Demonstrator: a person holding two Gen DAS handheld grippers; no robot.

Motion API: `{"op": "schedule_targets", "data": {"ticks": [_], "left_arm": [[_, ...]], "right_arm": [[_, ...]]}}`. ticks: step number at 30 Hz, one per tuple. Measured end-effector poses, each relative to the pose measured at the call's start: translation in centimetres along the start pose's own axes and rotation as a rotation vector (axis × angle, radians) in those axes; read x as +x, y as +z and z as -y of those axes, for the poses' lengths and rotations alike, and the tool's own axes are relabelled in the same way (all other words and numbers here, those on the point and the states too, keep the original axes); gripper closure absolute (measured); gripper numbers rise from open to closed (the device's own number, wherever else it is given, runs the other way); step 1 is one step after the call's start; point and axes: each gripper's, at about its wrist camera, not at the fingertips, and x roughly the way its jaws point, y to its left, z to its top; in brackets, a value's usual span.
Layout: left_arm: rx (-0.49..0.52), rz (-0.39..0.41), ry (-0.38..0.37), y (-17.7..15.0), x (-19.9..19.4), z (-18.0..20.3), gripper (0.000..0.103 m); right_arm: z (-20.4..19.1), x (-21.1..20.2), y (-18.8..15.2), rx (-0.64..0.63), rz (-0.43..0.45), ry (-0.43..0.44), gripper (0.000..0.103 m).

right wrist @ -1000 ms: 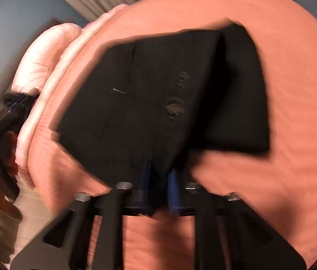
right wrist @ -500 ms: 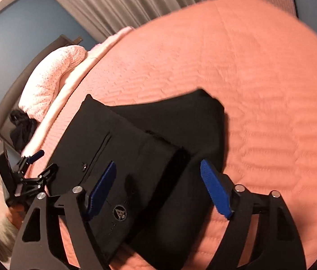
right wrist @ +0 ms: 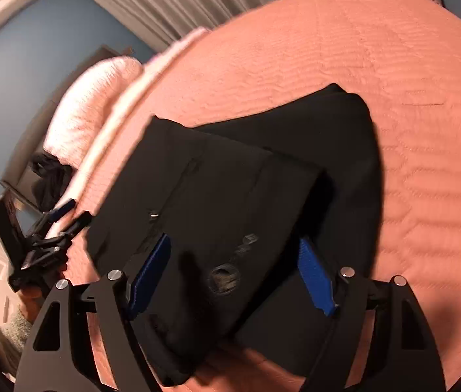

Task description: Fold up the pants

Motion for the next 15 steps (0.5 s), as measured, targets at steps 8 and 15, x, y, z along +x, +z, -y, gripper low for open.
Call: {"op": "schedule_targets", "data": {"ticks": [8,15], "left_arm": [[-0.005,0.009,-0.034,0.8,-0.2,1.3,0.007],[0.040,0.043,-0.008,2.2,-1.3,1.4,0.007]], "right_arm": [[-1.8,3.3,1.0,-0.061,-0.016,-0.009,0.067],[-6.6,-0.6,6.3,-0.283,-0.057,-0.117,0.086]]}}
